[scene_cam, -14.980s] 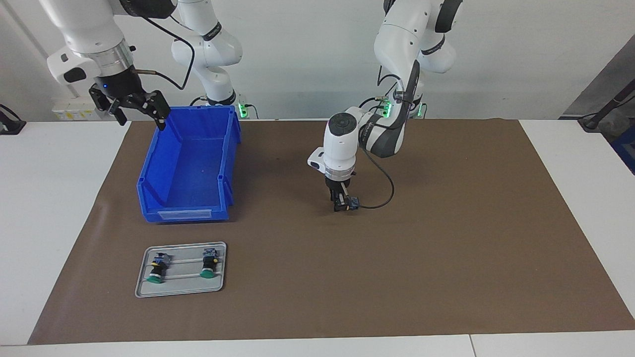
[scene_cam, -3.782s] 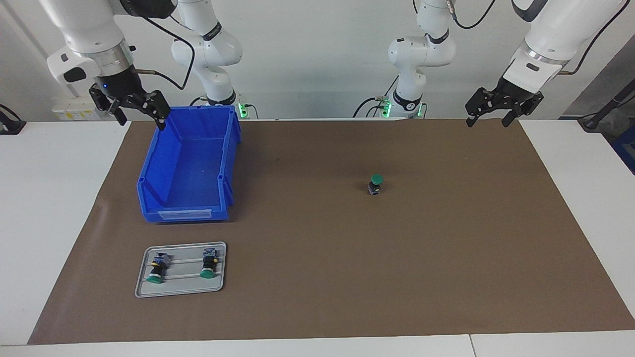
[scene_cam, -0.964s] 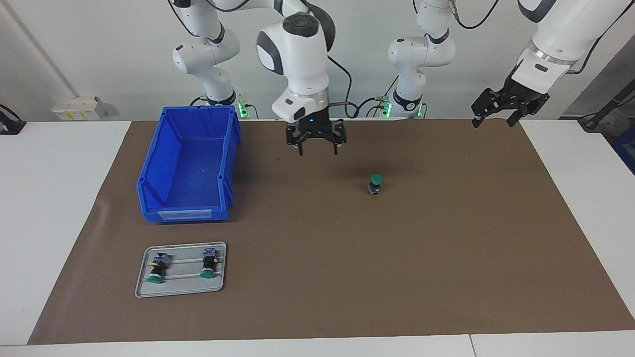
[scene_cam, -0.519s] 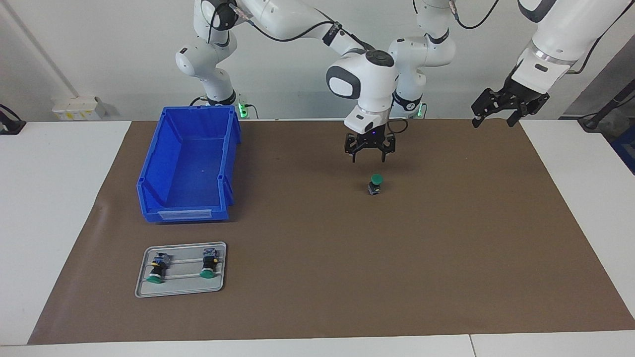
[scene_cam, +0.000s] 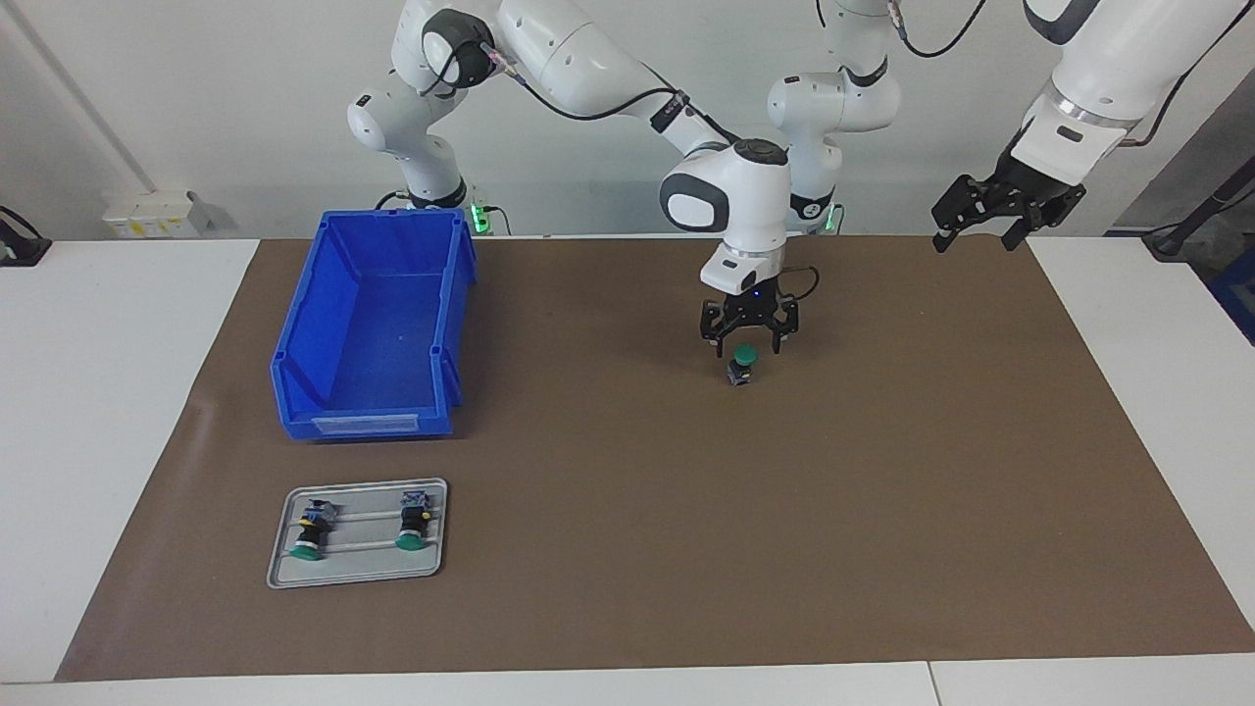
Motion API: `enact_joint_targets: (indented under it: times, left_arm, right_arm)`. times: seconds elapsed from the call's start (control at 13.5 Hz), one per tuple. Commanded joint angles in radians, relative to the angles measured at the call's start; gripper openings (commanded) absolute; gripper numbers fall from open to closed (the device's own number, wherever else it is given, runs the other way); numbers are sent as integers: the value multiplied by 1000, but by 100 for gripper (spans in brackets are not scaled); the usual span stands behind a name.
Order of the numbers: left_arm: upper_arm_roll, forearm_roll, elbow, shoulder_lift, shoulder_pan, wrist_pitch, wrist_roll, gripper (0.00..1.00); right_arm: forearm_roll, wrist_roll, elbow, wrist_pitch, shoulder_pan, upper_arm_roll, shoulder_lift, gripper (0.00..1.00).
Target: Place and press button with both arms
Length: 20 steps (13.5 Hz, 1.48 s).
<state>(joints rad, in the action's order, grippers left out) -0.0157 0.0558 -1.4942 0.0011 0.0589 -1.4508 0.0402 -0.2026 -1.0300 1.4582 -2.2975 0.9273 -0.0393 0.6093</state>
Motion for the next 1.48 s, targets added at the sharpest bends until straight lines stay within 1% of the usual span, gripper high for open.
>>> enact_joint_targets:
  times: [0.0,0.37,0.52,0.67,0.74,0.82,0.89,0.96,1.11,1.19,1.26,1.41]
  left_arm:
    - [7,-17,-20,-18,-7,3,9,100]
    - [7,-17,-20,-18,-7,3,7,100]
    - [7,-17,-20,-18,-7,3,7,100]
    - [7,-17,-20,-18,-7,3,7,100]
    - [7,-17,-20,-18,-7,3,9,100]
    - [7,-17,-18,-18,-7,3,9,100]
    - [7,-17,-20,-18,-7,3,7,100]
    - [7,-17,-20,-18,-7,3,9,100]
    - [7,-17,-20,-18,-7,3,7,100]
    - [7,-17,-20,-18,-7,3,7,100]
    - [7,-17,-20,-18,-7,3,7,100]
    - [7,-17,-20,-18,-7,3,7,100]
  right_arm:
    - [-23,13,-4,-13,-4,7,7,88]
    - [-23,27,31,-19,-1,7,7,78]
    - [-24,28,22,-16,-11,7,6,70]
    - [-24,27,16,-23,-13,7,7,69]
    - [-24,27,16,-22,-12,7,7,64]
    - [-26,27,16,-20,-11,7,7,43]
    - [-28,28,11,-20,-11,7,9,6]
    - [-35,28,11,-10,-13,7,10,0]
    - [-38,28,8,3,-11,7,10,0]
    - [-37,28,-11,13,-11,7,13,0]
    - [-37,28,-31,39,-11,7,17,0]
    - [-28,31,-85,134,-30,4,-11,0]
